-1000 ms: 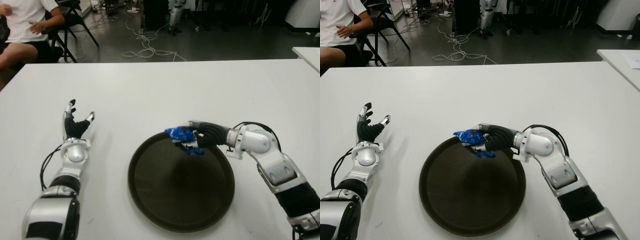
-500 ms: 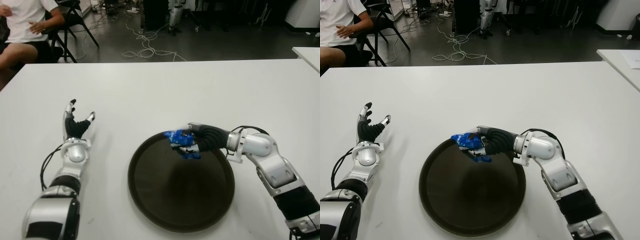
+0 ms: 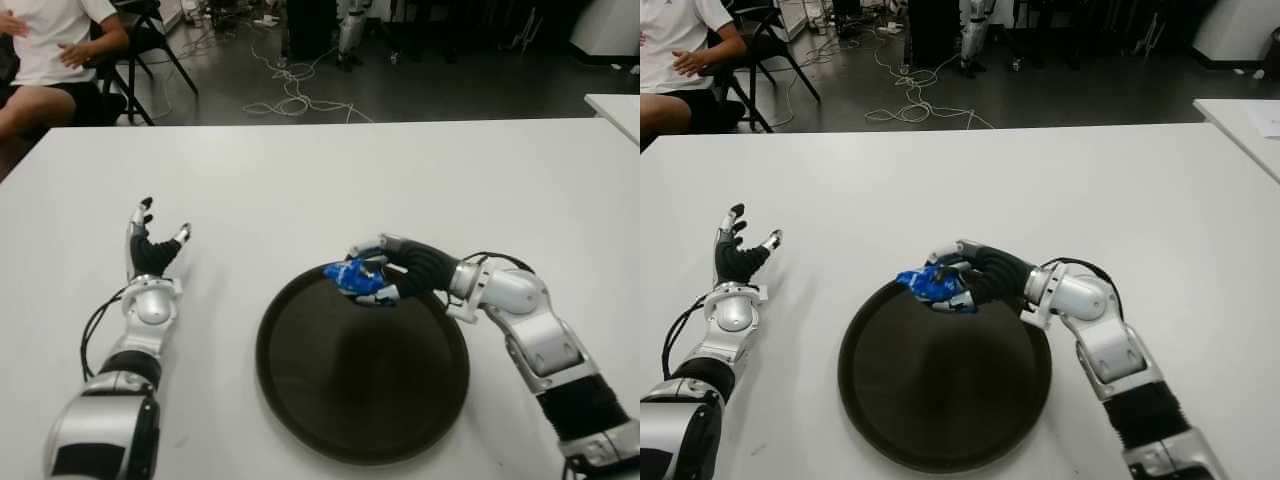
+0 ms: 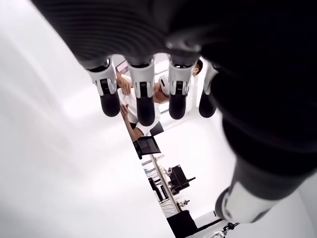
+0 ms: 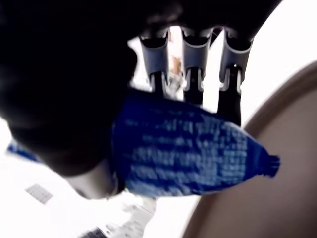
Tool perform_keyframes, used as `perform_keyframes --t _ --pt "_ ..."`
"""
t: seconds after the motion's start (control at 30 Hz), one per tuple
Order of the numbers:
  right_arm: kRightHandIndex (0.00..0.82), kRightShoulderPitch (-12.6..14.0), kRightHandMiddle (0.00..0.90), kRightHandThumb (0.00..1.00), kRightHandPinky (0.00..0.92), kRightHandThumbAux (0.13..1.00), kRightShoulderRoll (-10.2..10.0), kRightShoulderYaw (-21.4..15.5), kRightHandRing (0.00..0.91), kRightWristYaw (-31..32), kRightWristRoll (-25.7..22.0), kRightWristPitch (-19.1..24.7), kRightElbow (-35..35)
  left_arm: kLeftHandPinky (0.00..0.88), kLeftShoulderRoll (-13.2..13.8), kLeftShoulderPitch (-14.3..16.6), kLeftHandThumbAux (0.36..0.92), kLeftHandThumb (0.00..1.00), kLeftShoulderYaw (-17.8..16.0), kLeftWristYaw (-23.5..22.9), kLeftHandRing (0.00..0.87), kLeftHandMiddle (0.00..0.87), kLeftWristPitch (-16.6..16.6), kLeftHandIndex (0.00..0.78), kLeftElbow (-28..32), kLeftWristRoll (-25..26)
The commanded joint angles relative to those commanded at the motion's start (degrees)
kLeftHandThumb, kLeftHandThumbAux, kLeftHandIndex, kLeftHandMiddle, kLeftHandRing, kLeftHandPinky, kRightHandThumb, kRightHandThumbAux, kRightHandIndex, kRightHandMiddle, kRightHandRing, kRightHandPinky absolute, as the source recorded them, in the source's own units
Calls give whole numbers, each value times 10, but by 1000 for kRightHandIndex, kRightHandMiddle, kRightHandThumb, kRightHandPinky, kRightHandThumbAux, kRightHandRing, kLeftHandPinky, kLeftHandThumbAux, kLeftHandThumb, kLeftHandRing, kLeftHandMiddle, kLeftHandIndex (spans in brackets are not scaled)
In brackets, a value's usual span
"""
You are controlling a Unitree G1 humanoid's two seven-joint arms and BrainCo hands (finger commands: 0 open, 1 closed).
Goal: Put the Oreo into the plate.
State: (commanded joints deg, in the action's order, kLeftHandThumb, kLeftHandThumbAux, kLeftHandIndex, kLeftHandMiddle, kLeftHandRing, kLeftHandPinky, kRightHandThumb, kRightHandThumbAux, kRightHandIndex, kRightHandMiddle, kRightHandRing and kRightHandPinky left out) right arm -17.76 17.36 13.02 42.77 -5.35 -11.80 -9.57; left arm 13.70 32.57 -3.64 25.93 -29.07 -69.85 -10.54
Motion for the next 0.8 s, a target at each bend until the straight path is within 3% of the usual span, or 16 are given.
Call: perform_keyframes --t 0.1,0.3,0.57,0.8 --pt "142 -4 151 0 84 585 0 -1 142 10 1 -33 -33 51 -1 0 743 0 -1 0 78 105 2 63 -1 3" --pt "78 -12 68 0 13 566 -7 -3 50 31 -12 -49 -55 56 -1 2 737 0 -4 0 90 114 3 66 -3 6" --pt "36 -18 28 0 0 548 -19 -7 16 33 -10 -72 -87 60 1 1 728 0 0 2 84 109 1 62 -2 1" --pt "33 -15 44 0 7 514 -10 -5 39 35 -4 -54 -74 66 0 2 737 0 -2 -2 89 113 2 65 -3 4"
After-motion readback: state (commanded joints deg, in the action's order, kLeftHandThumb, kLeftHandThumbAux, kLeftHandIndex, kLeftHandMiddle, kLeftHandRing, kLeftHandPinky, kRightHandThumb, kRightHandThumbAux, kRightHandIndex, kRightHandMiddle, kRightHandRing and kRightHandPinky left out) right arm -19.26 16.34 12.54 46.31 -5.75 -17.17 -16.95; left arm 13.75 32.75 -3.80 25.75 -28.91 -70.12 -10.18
